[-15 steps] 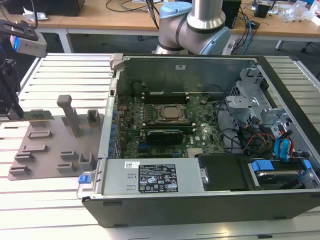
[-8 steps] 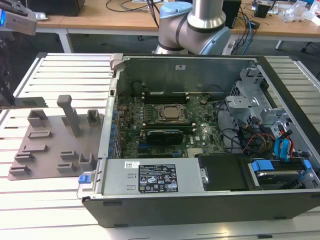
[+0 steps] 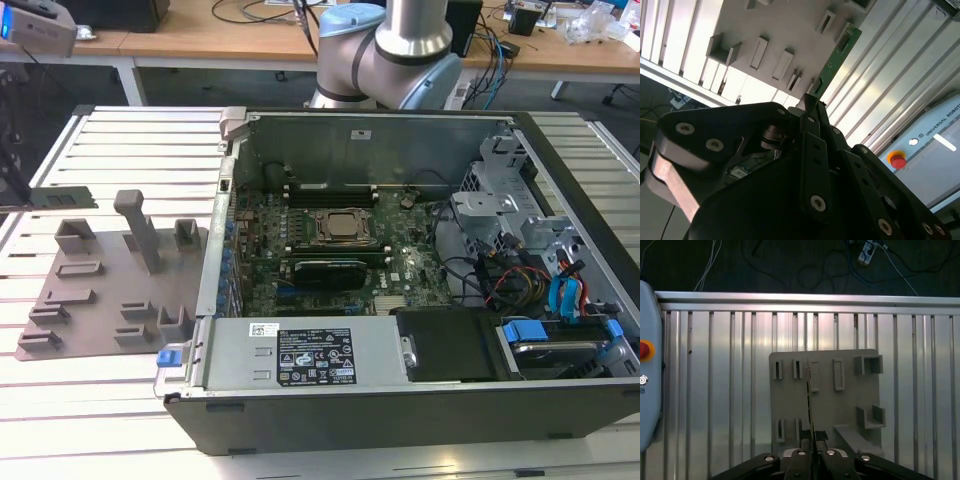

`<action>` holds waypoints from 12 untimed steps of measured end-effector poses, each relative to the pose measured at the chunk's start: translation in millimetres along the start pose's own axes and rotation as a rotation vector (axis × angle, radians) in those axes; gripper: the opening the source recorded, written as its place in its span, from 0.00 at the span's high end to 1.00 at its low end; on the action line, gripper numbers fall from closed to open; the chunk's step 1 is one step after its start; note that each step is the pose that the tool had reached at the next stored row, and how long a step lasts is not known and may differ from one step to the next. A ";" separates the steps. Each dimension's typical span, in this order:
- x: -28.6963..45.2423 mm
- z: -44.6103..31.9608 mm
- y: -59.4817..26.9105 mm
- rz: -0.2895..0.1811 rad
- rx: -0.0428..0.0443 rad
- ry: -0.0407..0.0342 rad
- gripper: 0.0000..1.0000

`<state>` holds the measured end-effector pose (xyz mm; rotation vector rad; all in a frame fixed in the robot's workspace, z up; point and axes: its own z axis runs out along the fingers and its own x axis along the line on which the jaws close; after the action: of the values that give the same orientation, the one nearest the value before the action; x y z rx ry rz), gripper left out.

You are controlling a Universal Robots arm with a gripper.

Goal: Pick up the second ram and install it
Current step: 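Pick up the second ram and move it above second insertion slot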

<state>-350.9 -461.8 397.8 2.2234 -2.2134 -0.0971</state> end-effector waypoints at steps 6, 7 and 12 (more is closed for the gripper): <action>0.1 -1.1 -25.3 0.000 0.0000 0.0016 0.87; 0.1 -1.3 -29.9 0.000 0.0000 0.0016 0.87; 0.2 -2.2 -49.5 0.000 0.0000 0.0016 0.87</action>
<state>-301.4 -461.7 397.8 2.2224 -2.2128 -0.0953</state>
